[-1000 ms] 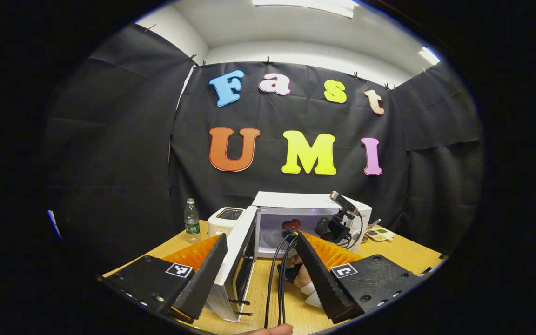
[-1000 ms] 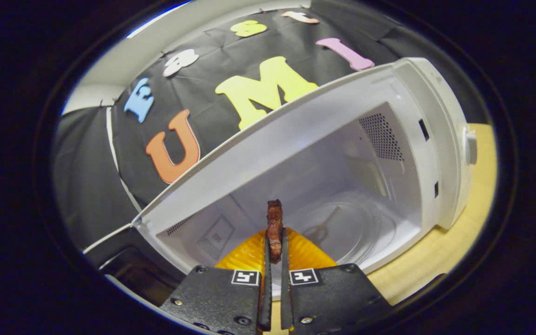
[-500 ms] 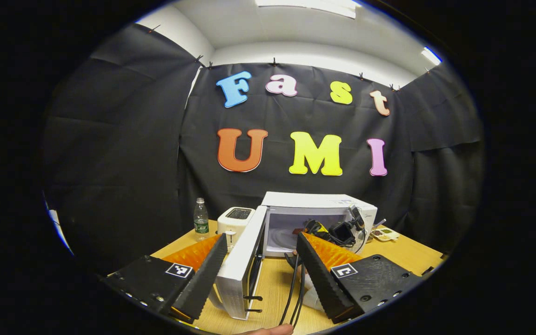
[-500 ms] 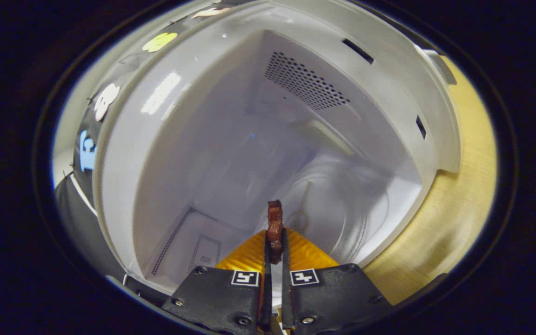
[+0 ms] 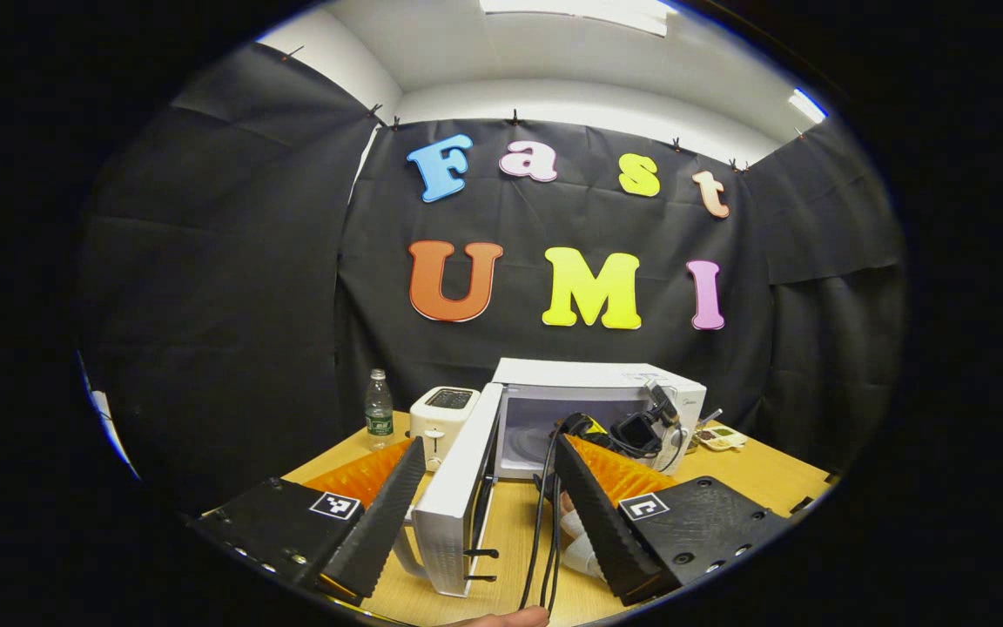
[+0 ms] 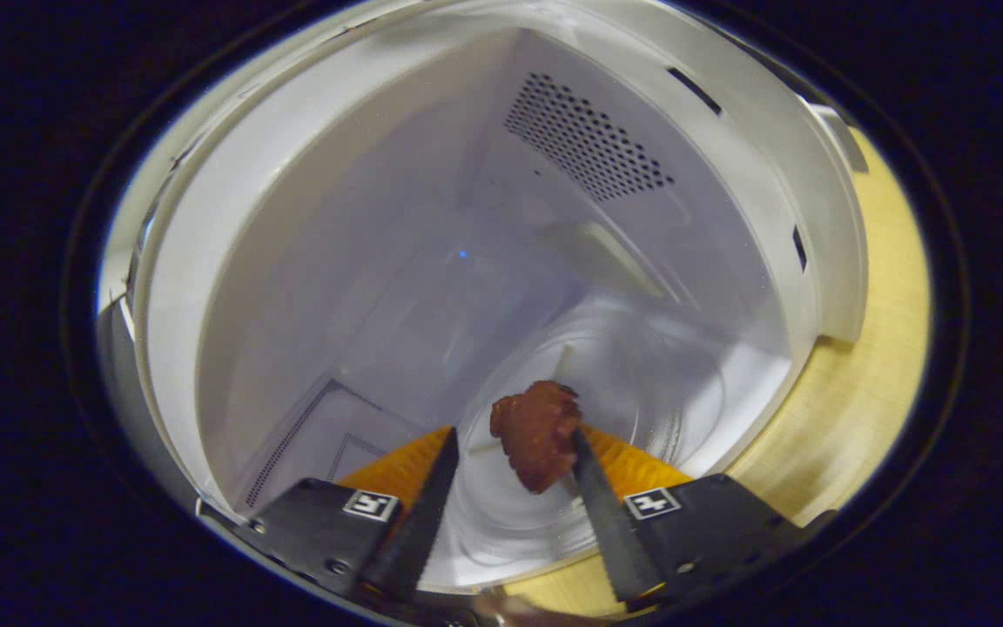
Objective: Open the microwave oven with the left hand, put the food in, and close the microwave oven.
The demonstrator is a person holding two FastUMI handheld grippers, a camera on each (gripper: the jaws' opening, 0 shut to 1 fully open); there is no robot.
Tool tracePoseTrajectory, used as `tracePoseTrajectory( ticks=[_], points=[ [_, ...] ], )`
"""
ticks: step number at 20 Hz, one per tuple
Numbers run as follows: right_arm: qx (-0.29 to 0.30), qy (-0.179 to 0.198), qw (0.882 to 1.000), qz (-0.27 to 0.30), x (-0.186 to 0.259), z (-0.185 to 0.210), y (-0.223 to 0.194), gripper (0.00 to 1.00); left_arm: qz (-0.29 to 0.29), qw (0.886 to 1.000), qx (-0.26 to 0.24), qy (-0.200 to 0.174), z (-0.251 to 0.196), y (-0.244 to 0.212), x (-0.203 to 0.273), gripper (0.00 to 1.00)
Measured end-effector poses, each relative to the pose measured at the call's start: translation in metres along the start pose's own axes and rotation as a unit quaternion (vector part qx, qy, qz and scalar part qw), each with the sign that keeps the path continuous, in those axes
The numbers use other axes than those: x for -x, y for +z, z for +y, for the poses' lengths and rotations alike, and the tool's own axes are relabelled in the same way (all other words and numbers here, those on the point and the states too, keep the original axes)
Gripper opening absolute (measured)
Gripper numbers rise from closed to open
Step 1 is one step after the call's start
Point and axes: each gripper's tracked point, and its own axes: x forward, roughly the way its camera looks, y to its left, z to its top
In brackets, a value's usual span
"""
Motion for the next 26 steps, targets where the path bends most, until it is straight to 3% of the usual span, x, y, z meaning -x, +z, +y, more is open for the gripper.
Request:
tracePoseTrajectory(
  ticks=[2, 4, 7, 10, 14, 16, 18, 20, 23, 26],
  points=[
    [-0.01, -0.006, 1.0, 0.0, 0.011, 0.0, -0.003, 1.0, 0.005, 1.0, 0.008, 0.003, 0.003, -0.002, 0.004, 0.92],
    [-0.032, 0.005, 0.999, 0.003, 0.017, 0.007, -0.004, 0.99, 0.005, 1.0, 0.018, 0.007, 0.007, 0.0, 0.008, 0.92],
    [0.009, -0.002, 1.0, 0.013, 0.023, 0.003, -0.014, 1.0, 0.0, 1.0, 0.025, 0.006, 0.009, 0.002, 0.019, 0.92],
    [0.079, -0.035, 0.996, 0.021, 0.031, -0.004, -0.022, 0.99, -0.004, 1.0, 0.024, 0.004, 0.01, 0.003, 0.033, 0.92],
    [0.133, -0.04, 0.988, 0.071, 0.047, -0.001, -0.038, 0.99, -0.008, 1.0, 0.025, 0.007, 0.019, 0.0, 0.045, 0.92],
    [0.179, -0.05, 0.974, 0.131, 0.051, 0.001, -0.049, 1.0, -0.004, 0.999, 0.039, 0.008, 0.022, -0.004, 0.05, 0.92],
    [0.267, -0.065, 0.941, 0.195, 0.057, -0.01, -0.058, 1.0, -0.006, 0.999, 0.052, 0.007, 0.025, -0.005, 0.055, 0.92],
    [0.317, -0.074, 0.92, 0.218, 0.059, -0.021, -0.062, 0.99, -0.009, 0.998, 0.054, 0.005, 0.026, -0.005, 0.062, 0.92],
    [0.354, -0.082, 0.909, 0.204, 0.063, -0.028, -0.046, 1.0, -0.014, 0.999, 0.05, 0.008, 0.033, -0.008, 0.068, 0.92],
    [0.345, -0.067, 0.915, 0.2, 0.079, -0.034, -0.032, 0.99, -0.018, 0.998, 0.051, 0.009, 0.035, -0.012, 0.072, 0.92]
  ],
)
